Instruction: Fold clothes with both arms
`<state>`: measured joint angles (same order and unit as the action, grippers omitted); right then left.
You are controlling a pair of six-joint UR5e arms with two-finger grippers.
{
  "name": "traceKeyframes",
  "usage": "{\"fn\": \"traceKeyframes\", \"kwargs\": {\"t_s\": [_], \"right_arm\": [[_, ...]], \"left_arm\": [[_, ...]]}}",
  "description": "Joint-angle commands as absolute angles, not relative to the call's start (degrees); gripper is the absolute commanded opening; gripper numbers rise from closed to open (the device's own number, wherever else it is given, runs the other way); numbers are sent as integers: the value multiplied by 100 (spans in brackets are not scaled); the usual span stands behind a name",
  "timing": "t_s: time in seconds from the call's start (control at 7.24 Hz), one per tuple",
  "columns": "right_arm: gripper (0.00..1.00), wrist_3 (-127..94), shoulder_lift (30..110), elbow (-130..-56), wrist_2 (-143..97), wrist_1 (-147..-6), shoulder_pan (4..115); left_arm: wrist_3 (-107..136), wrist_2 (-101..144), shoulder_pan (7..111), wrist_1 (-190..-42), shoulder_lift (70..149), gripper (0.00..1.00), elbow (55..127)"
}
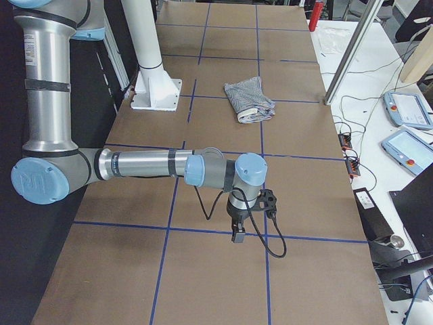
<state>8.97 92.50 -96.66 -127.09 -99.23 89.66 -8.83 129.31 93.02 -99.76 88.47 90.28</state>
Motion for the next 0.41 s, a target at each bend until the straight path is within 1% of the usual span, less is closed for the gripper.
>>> {"fn": "traceKeyframes", "kwargs": {"t_s": [0.0, 0.28], "right_arm": [[100, 896, 9237, -9668, -12709, -9923, 8965], [100, 896, 9237, -9668, -12718, -9914, 8965]], "left_arm": [[-879, 12929, 9299, -10072, 8842, 100, 8956], [-879, 12911, 9299, -10072, 8850, 100, 8974]]}}
